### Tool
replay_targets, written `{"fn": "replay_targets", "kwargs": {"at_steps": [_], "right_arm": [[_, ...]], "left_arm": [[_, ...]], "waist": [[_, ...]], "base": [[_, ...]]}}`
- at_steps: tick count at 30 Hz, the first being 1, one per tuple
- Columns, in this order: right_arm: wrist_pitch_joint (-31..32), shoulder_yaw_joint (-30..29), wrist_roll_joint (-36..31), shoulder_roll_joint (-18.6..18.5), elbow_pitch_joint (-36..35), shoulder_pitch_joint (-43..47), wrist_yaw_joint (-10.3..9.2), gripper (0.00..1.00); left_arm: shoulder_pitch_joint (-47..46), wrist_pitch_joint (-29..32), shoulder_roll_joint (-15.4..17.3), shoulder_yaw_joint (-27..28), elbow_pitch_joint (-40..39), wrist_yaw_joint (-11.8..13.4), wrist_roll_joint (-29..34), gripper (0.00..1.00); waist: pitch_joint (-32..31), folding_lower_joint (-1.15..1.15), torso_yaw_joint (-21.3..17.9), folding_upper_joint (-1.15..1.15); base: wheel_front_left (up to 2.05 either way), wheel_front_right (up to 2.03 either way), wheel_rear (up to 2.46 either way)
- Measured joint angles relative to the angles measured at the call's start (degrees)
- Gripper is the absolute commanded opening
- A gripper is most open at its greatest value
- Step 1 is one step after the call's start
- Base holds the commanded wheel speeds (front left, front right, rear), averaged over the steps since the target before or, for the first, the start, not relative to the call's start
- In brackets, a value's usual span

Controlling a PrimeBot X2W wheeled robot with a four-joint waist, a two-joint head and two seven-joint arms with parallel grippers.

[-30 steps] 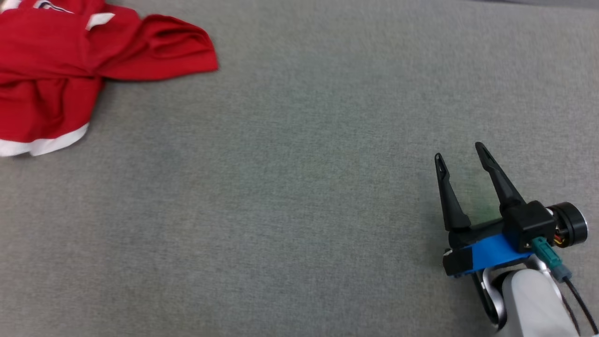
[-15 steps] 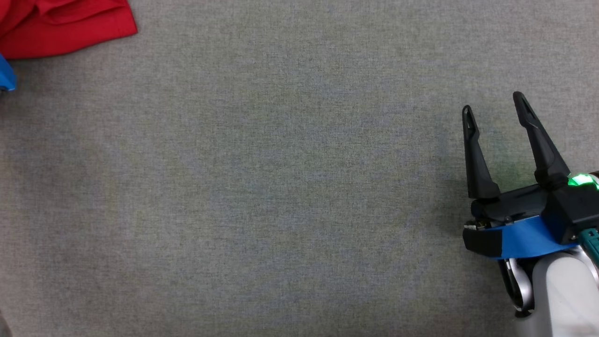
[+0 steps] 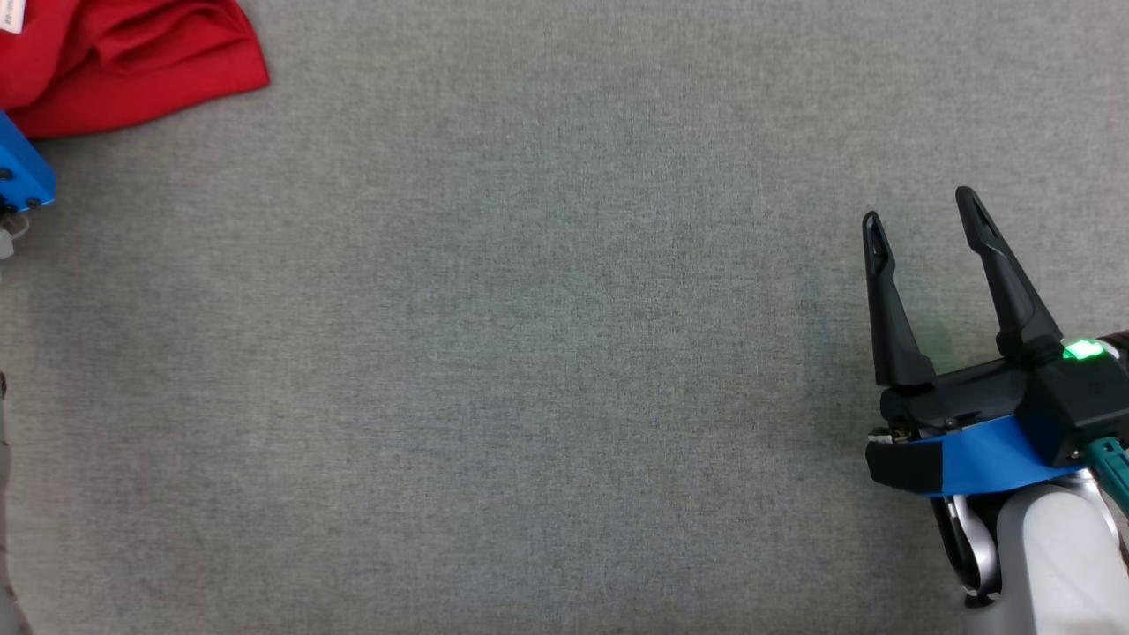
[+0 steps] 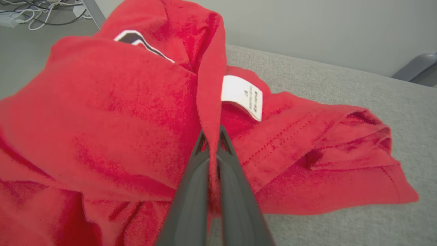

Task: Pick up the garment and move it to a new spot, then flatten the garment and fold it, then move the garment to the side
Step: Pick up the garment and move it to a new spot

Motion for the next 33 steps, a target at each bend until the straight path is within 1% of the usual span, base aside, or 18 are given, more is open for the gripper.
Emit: {"fn": "replay_targets", "kwargs": {"at_steps": [4, 8, 13, 17, 21, 22, 24, 27, 30, 33], "right_arm": [[-0.8, -0.4, 0.5, 0.0, 1.8, 0.2, 0.00, 1.00], [-1.9, -0.6, 1.6, 0.0, 4.0, 1.0, 0.00, 1.00], [-3.3, -0.7, 3.6, 0.0, 6.5, 2.3, 0.00, 1.00], [-4.2, -0.5, 5.4, 0.0, 8.9, 3.5, 0.00, 1.00], [-5.0, -0.9, 7.2, 0.0, 11.0, 5.0, 0.00, 1.00], [-5.2, -1.1, 7.6, 0.0, 12.0, 5.8, 0.00, 1.00], [-5.5, -1.7, 7.9, 0.0, 13.0, 6.5, 0.00, 1.00], [-5.7, -2.9, 8.3, 0.0, 13.9, 7.8, 0.00, 1.00], [-5.9, -3.7, 8.6, 0.0, 14.8, 8.4, 0.00, 1.00], [-6.1, -4.3, 8.9, 0.0, 15.3, 9.0, 0.00, 1.00]], "left_arm": [[-0.1, -1.1, 0.9, -0.8, -0.5, -0.8, 0.5, 0.00], [-1.5, -1.3, 0.8, -1.6, -1.9, -1.9, 0.1, 0.00], [-2.6, -0.9, 0.8, -3.4, -3.7, -2.4, 0.2, 0.00], [-4.2, -0.5, 0.6, -5.7, -5.7, -2.7, 1.2, 0.00], [-4.8, 0.6, -0.7, -8.5, -7.5, -3.1, 1.3, 0.00], [-5.4, 1.1, -1.4, -10.1, -8.5, -3.3, 1.2, 0.00], [-6.4, 1.0, -2.5, -12.2, -10.2, -3.5, 1.1, 0.00], [-8.4, 0.9, -5.4, -15.3, -12.9, -3.5, 0.1, 0.00], [-10.7, 0.6, -8.7, -18.7, -16.3, -3.6, -2.7, 0.00], [-12.2, -0.3, -11.7, -20.8, -19.4, -3.8, -7.1, 0.00]], "waist": [[-2.5, 0.00, 0.3, 0.00], [-6.0, -0.01, 0.6, -0.01], [-11.4, -0.01, 0.5, -0.01], [-15.7, -0.01, -0.6, -0.02], [-19.7, -0.02, -2.5, -0.02], [-21.5, -0.02, -3.7, -0.02], [-23.2, -0.02, -5.1, -0.03], [-25.4, -0.01, -7.2, -0.03], [-27.0, -0.01, -9.4, -0.03], [-28.1, -0.01, -11.2, -0.03]], "base": [[0.00, 0.00, 0.00], [0.00, 0.00, 0.00], [0.00, 0.00, 0.00], [0.00, 0.00, 0.00], [0.00, 0.00, 0.00], [0.00, 0.00, 0.00], [0.00, 0.00, 0.00], [0.00, 0.00, 0.00], [0.00, 0.00, 0.00], [0.00, 0.00, 0.00]]}}
